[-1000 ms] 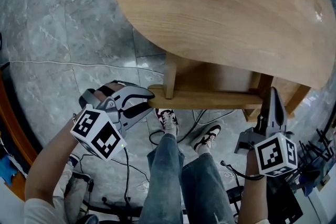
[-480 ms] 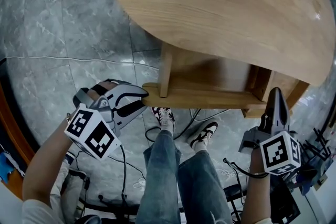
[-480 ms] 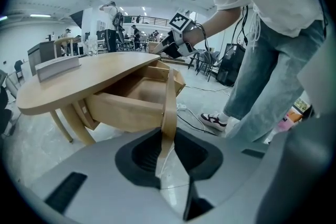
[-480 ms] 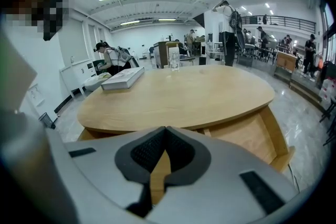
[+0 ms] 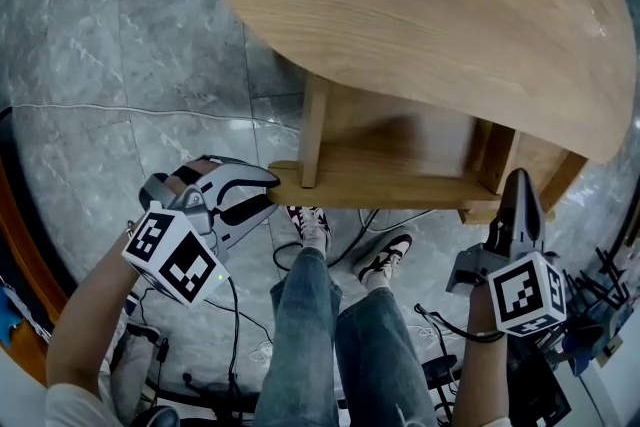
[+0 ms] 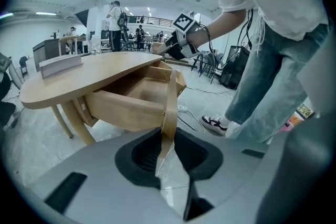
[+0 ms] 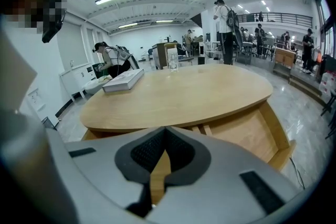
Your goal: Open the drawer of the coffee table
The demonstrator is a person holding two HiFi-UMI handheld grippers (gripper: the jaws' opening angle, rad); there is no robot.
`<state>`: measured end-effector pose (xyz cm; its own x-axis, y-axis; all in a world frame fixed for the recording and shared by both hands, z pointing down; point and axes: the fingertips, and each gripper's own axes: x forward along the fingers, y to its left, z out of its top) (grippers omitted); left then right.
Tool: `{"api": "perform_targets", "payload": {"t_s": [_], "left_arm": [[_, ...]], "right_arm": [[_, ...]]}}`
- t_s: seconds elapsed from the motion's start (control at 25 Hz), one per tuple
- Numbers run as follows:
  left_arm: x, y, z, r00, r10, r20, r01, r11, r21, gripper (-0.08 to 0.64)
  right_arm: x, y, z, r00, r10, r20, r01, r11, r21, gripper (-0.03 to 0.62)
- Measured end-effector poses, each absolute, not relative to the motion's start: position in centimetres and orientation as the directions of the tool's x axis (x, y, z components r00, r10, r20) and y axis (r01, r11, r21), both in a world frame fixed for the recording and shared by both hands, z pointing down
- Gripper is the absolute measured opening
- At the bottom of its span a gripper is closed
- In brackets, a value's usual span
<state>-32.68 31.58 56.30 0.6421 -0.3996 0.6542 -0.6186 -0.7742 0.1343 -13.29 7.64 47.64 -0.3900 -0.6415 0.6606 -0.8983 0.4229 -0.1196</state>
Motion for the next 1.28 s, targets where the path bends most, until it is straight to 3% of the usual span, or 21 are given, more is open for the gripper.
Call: {"api": "perform_targets", "payload": {"t_s": [0.72,1.28], "left_arm": [[-32.0,33.1,59.6,0.613,-0.353,0.707,-0.603,-0.787,0.130,0.072],[-32.0,33.4,61.7,0.598,-0.313,0.738,-0.608,-0.777,0.164,0.091]], "right_arm": [[-10.5,8.3,47.5,-0.381,-0.665,0.642,-0.908,0.400,-0.125,-0.002],[-7.8,8.5,47.9,-0.339,-0.688,0.642,-0.939,0.294,-0.181,-0.002]]}}
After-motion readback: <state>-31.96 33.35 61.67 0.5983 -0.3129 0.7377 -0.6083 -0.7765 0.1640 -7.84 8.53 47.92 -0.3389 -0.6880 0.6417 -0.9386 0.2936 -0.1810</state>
